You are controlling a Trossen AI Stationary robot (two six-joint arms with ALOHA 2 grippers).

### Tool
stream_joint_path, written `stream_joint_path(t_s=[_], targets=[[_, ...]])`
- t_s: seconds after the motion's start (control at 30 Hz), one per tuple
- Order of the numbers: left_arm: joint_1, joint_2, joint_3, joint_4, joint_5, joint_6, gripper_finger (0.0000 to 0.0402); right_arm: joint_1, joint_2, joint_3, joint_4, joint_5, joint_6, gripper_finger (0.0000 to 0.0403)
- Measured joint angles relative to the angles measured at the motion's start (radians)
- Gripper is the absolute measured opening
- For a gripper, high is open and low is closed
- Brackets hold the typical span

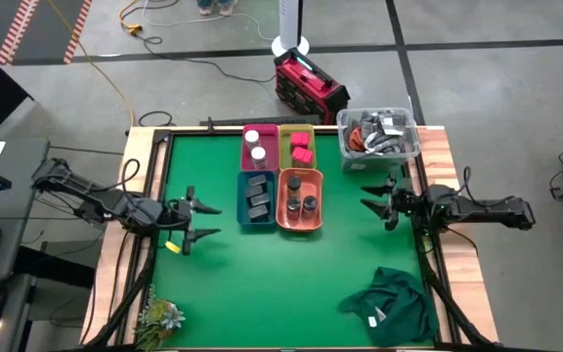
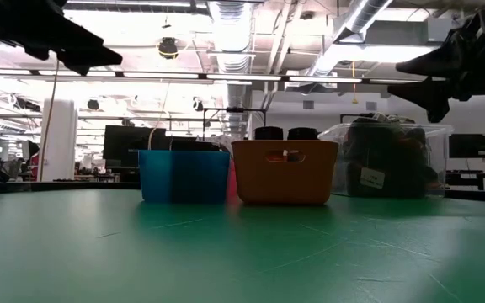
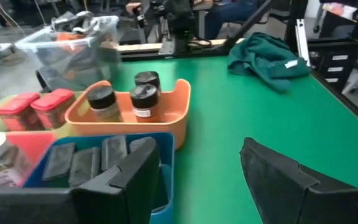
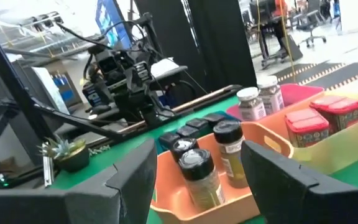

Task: Sort spices by type
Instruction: Return to Home Position

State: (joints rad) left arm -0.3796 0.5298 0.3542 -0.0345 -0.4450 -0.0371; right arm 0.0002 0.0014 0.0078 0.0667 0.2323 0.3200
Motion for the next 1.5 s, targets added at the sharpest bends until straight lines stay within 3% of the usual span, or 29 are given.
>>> stream_joint_path(t_s=[0.37,0.67,0.8,1.13,1.27,1.5], targets=[[-0.006,-0.001,0.001,0.065,0.001,-0.068,0.0215,0.000,0.000,-0.001,-0.006,0.000,0.013,0.0260],[-0.007,-0.001,0.110,0.142,0.004,0.039,0.0215,0.000,0.000,-0.002,-0.008,0.000,0.013,0.0260],[-0.023,-0.001,0.097,0.131,-0.017,0.050,0.0215,0.000,0.000,-0.002,-0.009,0.000,0.013,0.0260],[-0.187,-0.001,-0.034,0.144,-0.027,0.030,0.0215,-0.001,0.000,-0.003,-0.010,0.000,0.013,0.0260],[-0.250,-0.001,-0.057,0.144,-0.088,0.040,0.0215,-0.001,0.000,-0.003,-0.011,0.000,0.013,0.0260],[-0.294,-0.002,-0.064,0.093,-0.105,0.040,0.0215,0.000,0.000,-0.003,-0.012,0.000,0.013,0.0260]])
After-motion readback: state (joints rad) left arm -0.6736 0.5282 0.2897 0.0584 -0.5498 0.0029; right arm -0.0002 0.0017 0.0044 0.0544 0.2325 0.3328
